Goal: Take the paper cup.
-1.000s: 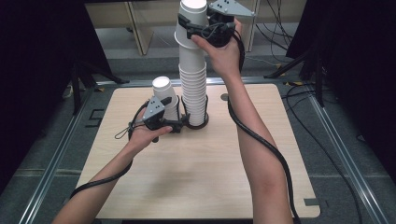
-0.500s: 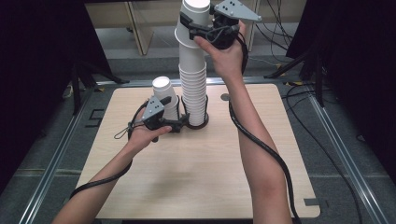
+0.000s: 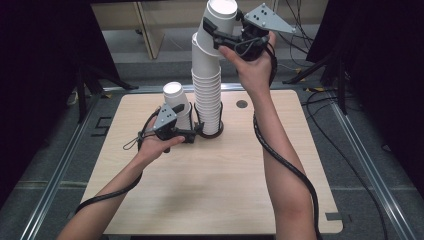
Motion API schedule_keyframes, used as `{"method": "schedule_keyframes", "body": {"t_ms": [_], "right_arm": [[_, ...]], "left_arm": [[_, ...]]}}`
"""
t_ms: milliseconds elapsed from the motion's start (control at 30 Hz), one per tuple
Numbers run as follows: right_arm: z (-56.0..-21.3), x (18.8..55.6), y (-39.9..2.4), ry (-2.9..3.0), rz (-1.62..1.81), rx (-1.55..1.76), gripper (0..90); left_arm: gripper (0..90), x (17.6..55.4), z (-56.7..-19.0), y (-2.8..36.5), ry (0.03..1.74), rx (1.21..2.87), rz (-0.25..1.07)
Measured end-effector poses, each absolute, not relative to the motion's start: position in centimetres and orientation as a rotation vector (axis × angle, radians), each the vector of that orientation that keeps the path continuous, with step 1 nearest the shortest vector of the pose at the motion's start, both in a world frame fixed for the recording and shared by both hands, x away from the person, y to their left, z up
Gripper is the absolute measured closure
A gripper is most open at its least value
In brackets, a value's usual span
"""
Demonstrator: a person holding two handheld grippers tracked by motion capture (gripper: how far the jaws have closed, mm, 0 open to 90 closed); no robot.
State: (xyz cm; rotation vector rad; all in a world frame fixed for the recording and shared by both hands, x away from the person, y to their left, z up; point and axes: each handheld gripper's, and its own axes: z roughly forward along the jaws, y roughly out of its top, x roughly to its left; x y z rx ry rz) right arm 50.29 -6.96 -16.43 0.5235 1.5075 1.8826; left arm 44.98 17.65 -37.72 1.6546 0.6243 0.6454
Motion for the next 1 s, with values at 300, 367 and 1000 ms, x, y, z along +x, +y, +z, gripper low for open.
{"method": "schedule_keyframes", "body": {"t_ms": [300,367,1000], "right_arm": [[-17.1,49.2,-7.9,1.499,1.9,0.526,24.6],[-17.3,49.0,-8.1,1.499,1.892,0.518,24.6],[-21.0,46.2,-9.3,1.558,1.854,0.514,24.6]], "left_arm": [[4.3,44.9,-37.4,17.9,0.604,1.671,0.672],[4.3,44.8,-37.4,17.9,0.61,1.674,0.664],[3.0,43.7,-37.4,18.4,0.58,1.665,0.661]]}}
